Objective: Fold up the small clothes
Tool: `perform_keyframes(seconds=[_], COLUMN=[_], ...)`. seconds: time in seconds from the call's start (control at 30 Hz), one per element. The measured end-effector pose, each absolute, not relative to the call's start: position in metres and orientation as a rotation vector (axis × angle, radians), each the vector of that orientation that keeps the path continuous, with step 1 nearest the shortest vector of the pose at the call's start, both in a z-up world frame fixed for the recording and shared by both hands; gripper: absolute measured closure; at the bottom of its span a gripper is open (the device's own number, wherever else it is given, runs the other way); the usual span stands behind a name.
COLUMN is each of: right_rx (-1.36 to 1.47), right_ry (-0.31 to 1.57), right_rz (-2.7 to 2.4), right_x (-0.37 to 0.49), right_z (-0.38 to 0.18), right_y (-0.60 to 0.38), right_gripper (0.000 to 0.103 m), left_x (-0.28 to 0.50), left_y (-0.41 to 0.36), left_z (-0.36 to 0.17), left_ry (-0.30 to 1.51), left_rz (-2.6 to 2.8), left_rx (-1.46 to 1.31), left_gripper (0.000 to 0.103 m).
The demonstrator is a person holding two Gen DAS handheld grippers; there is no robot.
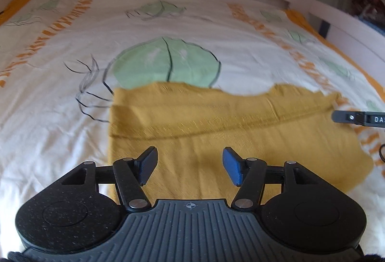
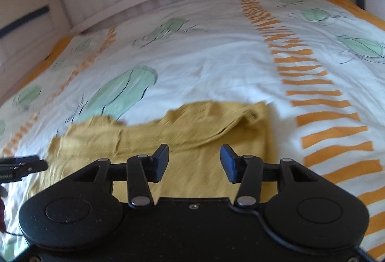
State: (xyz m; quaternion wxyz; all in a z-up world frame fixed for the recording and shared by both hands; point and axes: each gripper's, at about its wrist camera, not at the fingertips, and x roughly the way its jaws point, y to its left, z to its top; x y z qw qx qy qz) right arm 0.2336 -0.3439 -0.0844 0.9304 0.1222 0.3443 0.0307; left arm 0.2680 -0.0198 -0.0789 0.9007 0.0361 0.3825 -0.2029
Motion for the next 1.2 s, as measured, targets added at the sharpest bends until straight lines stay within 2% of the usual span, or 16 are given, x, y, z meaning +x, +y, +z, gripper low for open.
perform_keyframes(seconds=[0.23,0.37,0.8,1.2], right_rx=[0.093,0.034,0.171,0.216], right_ry=[0.803,0.833,0.839,0.829], right_rz=[0.103,0.094,0.019,-0.013], right_x=[0.255,0.277,0.343,0.354], right_z=[-0.104,-0.108,-0.111,-0.111], right_y=[-0.305,-0.297,-0.317,-0.319], right_gripper=[0.047,0.042,0.041,0.041], left_x=[0.306,0.332,0.390,0.374], left_y=[-0.033,-0.034,-0.036,-0.020], left_z=[-0.095,-0.099,-0.097,-0.085], left_ry=[0.889,0.923,0.915,0.913], left_rz=[-0.400,-0.383,-0.314,-0.333], left_rx=[0.079,0.043,-0.044,-0.046], left_gripper=[0.045,0.045,0.045,0.045])
